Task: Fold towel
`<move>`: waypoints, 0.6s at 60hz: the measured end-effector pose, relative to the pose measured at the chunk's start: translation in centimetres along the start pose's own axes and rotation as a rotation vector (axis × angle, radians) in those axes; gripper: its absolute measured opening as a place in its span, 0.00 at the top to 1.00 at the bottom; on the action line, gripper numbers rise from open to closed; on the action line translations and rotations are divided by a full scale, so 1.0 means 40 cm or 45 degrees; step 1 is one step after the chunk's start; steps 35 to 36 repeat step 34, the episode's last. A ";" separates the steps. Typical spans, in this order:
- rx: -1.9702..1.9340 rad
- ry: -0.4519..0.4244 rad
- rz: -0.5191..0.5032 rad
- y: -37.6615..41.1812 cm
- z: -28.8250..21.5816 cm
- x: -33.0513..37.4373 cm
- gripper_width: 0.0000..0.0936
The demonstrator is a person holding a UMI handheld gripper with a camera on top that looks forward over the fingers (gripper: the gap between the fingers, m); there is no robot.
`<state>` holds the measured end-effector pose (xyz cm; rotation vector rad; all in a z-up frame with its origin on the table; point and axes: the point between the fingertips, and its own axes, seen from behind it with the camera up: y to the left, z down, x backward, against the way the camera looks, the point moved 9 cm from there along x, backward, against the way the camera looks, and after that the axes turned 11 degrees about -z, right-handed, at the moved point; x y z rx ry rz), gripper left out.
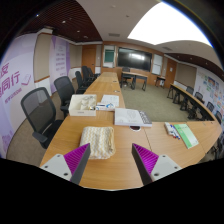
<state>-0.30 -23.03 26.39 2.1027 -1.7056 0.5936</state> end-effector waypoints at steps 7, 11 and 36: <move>-0.012 -0.004 0.040 0.058 0.035 0.121 0.09; -0.025 0.008 0.048 0.089 0.059 0.182 0.09; -0.037 -0.024 0.072 0.155 0.101 0.342 0.09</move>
